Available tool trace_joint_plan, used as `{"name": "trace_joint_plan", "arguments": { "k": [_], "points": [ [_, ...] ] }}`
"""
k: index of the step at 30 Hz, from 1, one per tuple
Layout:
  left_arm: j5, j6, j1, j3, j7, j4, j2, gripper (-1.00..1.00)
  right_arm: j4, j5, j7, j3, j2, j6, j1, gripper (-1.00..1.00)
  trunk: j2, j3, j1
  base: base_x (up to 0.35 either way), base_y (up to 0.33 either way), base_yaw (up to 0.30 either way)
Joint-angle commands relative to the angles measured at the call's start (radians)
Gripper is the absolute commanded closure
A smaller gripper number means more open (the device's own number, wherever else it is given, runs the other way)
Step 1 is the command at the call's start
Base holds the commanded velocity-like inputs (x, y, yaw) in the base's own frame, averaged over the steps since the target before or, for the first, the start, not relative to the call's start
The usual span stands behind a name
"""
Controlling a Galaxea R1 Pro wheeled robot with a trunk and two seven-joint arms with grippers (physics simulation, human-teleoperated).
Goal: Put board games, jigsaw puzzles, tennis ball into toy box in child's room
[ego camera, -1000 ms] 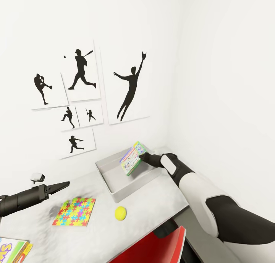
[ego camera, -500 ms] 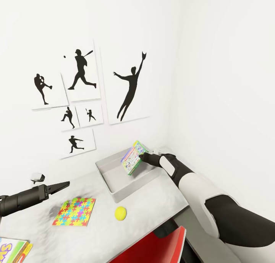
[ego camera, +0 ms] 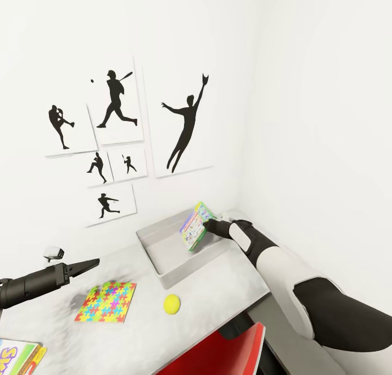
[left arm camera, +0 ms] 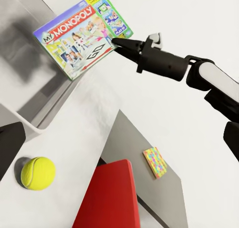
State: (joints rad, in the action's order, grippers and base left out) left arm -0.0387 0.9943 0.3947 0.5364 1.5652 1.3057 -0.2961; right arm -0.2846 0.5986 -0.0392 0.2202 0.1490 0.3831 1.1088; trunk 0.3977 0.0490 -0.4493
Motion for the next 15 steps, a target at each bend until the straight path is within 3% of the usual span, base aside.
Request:
{"name": "trace_joint_plan", "arguments": {
  "k": [1, 15],
  "points": [
    [-0.004, 0.01, 0.001, 0.0, 0.006, 0.001, 0.0, -1.0, -0.001, 0.004, 0.01, 0.002, 0.0, 0.003, 0.001, 1.0, 0.002, 0.002, -0.001, 0.0, 0.0, 0.0],
    [-0.004, 0.01, 0.001, 0.0, 0.006, 0.0, 0.0, -1.0, -0.001, 0.004, 0.033, 0.002, -0.002, 0.003, 0.002, 1.0, 0.002, 0.002, -0.001, 0.0, 0.0, 0.0]
  ]
}}
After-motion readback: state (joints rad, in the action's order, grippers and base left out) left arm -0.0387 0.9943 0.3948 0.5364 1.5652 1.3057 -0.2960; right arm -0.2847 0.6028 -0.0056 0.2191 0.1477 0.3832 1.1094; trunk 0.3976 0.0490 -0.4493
